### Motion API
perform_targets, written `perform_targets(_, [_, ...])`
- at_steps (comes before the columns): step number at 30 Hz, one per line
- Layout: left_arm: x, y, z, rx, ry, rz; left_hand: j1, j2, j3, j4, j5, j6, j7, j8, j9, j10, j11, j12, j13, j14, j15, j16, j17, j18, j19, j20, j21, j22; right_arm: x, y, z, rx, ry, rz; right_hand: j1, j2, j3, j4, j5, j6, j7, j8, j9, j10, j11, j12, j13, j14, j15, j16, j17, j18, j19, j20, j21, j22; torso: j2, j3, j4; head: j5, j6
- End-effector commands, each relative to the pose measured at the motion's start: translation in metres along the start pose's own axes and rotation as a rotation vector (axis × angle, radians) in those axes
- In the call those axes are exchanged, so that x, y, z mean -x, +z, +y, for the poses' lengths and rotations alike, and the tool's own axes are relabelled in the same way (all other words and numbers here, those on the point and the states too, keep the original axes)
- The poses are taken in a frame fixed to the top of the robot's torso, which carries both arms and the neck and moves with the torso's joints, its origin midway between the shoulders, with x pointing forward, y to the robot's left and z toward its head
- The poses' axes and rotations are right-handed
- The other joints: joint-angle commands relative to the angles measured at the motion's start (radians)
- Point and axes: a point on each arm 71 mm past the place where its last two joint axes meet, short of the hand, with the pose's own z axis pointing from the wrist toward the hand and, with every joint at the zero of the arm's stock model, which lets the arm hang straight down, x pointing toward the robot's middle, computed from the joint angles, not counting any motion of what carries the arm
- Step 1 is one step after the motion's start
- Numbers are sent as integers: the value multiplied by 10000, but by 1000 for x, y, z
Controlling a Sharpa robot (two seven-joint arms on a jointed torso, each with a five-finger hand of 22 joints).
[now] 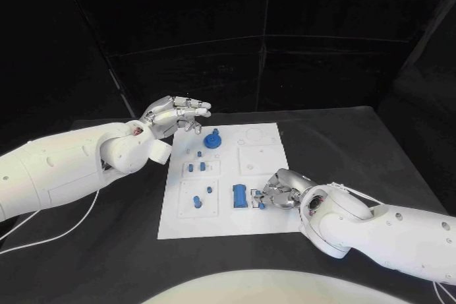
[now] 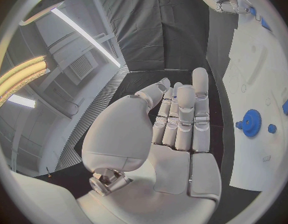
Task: Assemble the parts on the task board
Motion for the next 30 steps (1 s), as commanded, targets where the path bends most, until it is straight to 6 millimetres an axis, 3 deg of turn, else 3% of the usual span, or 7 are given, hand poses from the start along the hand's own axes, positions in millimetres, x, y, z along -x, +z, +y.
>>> perform_targets(1, [-2,1,-1,-51,-44,143,12,66,32,3,36,-75,11,67,-1,-69,4,50,16,-79,-14,-31,-6,145,-74,3,-66,-10,-1,0,2,12,303,-31,-97,12,6,36,-45,35,34,14,-8,300,-198,96,631,772,-58,56,1103,-113,77,-3,33,9,1,4,-5,6,2])
perform_targets(11, [-2,1,-1,-33,-51,167,12,66,32,3,36,-75,11,67,-1,-69,4,50,16,-79,-14,-31,-6,145,-74,3,-66,-10,-2,1,6,181,275,-132,-148,6,6,83,-46,42,30,16,-2,304,-201,98,632,773,-61,57,1105,-112,76,-6,31,6,5,5,-10,7,5])
perform_targets(16, [-2,1,-1,-28,-52,168,12,66,32,3,36,-75,11,67,-1,-69,4,50,16,-79,-14,-31,-6,145,-74,3,-66,-10,-3,2,7,153,216,-80,-502,-77,-136,339,-26,52,46,17,18,318,-185,107,637,773,-50,56,1104,-114,78,-3,33,11,3,-4,1,3,0])
perform_targets(20, [-2,1,-1,-26,-52,168,12,66,32,3,36,-75,11,67,-1,-69,4,50,16,-79,-14,-31,-6,145,-74,3,-66,-10,-3,3,7,142,206,-78,-788,-105,-304,502,-247,57,60,21,40,315,-169,95,627,770,-38,48,1093,-109,62,8,14,-14,-2,-4,-7,10,-5])
perform_targets(25, [-2,1,-1,-20,-51,165,12,66,32,3,36,-75,11,67,-1,-69,4,50,16,-79,-14,-31,-6,145,-74,3,-66,-10,-3,4,7,143,203,-154,-1200,-42,-564,532,-973,26,88,13,69,264,-138,16,567,756,-11,7,1036,-89,9,30,-51,-105,-1,-4,-6,11,7])
perform_targets(30, [-2,1,-1,-17,-48,159,12,66,32,3,36,-75,11,67,-1,-69,4,50,16,-79,-14,-31,-6,145,-74,3,-66,-10,-2,5,6,148,216,-230,-1763,12,-965,539,-2335,-70,119,-5,109,132,-102,-176,419,736,20,-52,956,-50,-91,62,-176,-278,-7,-7,-1,11,9])
